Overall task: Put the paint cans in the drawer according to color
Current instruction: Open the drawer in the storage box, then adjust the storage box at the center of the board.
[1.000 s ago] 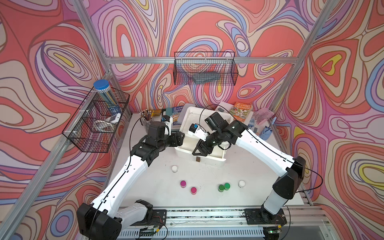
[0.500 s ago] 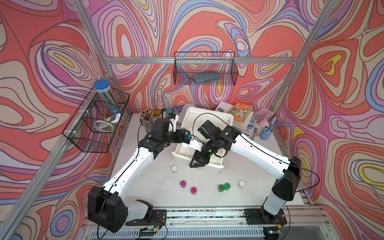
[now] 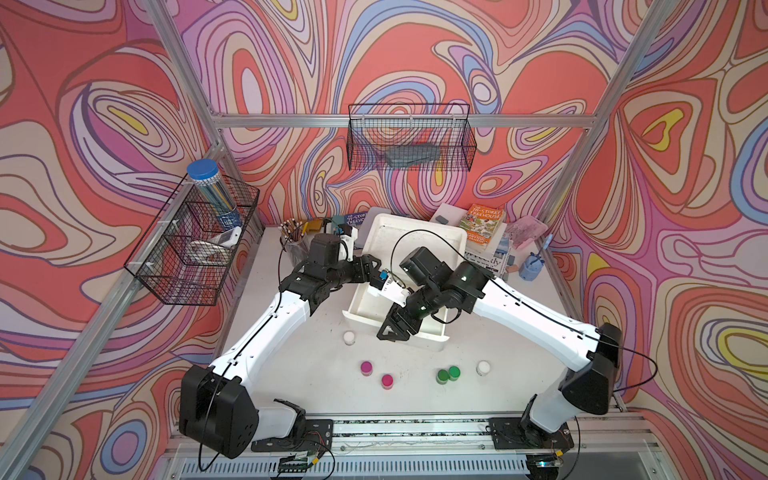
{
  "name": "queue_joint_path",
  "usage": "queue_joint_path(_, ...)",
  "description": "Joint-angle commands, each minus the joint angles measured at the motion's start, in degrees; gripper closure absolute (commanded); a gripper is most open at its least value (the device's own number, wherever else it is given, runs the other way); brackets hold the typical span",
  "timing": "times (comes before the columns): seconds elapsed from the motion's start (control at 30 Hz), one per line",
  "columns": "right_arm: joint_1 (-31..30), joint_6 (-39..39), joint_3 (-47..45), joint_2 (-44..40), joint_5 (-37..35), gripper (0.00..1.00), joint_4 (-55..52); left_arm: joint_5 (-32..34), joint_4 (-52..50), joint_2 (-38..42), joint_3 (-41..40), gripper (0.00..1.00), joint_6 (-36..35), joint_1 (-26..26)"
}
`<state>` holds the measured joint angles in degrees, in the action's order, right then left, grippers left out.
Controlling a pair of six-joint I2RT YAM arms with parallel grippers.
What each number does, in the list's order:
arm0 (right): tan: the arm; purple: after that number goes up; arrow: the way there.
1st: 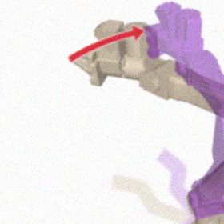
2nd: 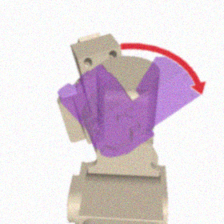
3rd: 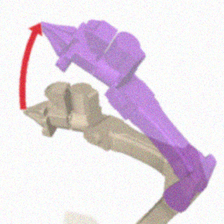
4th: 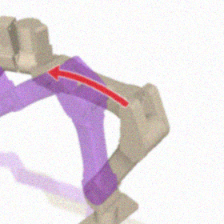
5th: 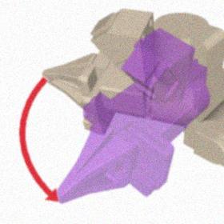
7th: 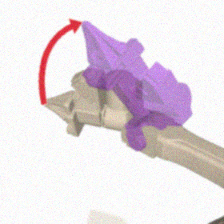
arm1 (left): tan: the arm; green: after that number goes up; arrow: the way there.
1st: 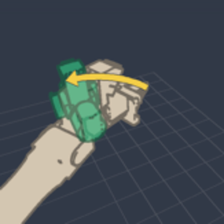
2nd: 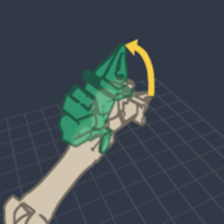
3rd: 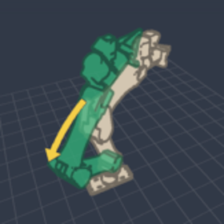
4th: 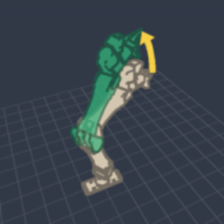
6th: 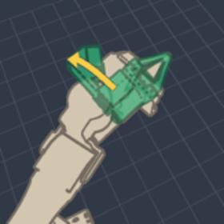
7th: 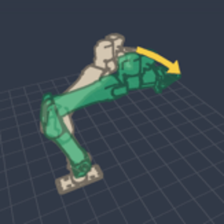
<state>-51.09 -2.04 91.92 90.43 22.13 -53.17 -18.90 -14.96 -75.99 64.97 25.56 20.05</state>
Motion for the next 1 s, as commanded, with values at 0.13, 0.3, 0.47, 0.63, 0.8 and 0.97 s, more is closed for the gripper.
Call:
queue_joint_path(0.13,0.16,4.44,1.91,-5.19,-25.46,0.28,3.56,7.43,-2.12,12.97,-5.29,0.19,4.06,-0.27)
queue_joint_path(0.3,0.12,-3.79,8.85,2.42,-29.14,0.32,-2.46,23.06,-13.15,20.99,-8.94,0.17,11.95,-0.27)
queue_joint_path(0.47,0.48,-11.95,13.03,8.05,-35.42,0.35,-1.43,30.13,-20.5,25.02,-13.05,0.19,18.13,-0.39)
queue_joint_path(0.63,1.26,-15.74,14.51,12.83,-39.86,0.41,0.62,29.98,-23.47,27.84,-17.25,0.19,23.59,-0.59)
queue_joint_path(0.8,1.54,-18.78,10.66,13.76,-46.33,0.43,6.88,28.68,-22.84,30.66,-22.08,0.21,27.23,-0.68)
queue_joint_path(0.97,3.48,-19.4,10.12,15.24,-48.06,0.48,10.76,27.86,-23.43,31.84,-25.18,0.21,27.07,-0.66)
